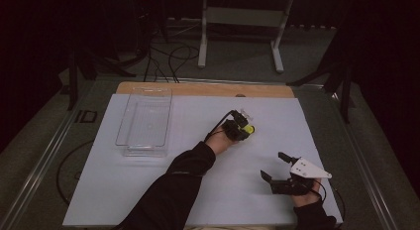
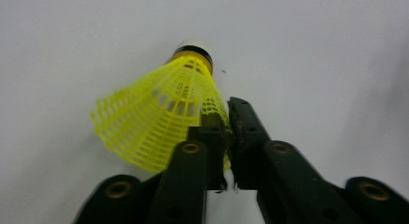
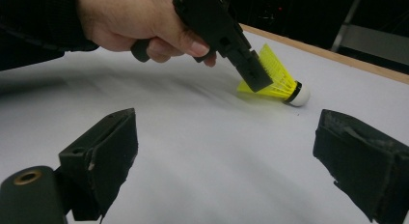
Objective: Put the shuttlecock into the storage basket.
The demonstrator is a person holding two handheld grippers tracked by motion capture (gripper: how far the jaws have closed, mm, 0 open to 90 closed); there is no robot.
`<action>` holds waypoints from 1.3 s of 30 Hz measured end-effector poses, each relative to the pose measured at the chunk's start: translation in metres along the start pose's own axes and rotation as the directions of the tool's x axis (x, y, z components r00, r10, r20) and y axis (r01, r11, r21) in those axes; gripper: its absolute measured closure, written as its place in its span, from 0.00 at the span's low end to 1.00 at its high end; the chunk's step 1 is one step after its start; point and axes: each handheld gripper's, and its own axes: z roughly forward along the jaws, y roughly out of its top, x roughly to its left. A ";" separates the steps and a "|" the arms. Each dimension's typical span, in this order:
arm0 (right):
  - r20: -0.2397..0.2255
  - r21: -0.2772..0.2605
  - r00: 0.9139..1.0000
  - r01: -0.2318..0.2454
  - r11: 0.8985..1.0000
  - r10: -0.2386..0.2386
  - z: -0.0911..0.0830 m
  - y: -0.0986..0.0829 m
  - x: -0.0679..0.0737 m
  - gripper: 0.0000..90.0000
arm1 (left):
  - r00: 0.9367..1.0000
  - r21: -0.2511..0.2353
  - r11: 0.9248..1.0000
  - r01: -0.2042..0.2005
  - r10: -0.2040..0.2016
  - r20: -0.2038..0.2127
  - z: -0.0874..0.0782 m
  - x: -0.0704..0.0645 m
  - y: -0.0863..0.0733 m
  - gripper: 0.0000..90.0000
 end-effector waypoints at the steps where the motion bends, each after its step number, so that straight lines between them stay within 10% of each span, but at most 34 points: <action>1: 0.000 0.000 1.000 -0.001 1.000 0.001 0.000 0.000 0.000 0.10 | 1.000 0.004 1.000 0.000 0.000 0.007 0.000 0.000 0.000 0.98; 39: 0.006 0.007 1.000 0.004 1.000 -0.004 0.001 0.000 0.001 0.10 | 1.000 0.091 0.995 -0.028 0.028 0.005 -0.076 -0.005 0.003 1.00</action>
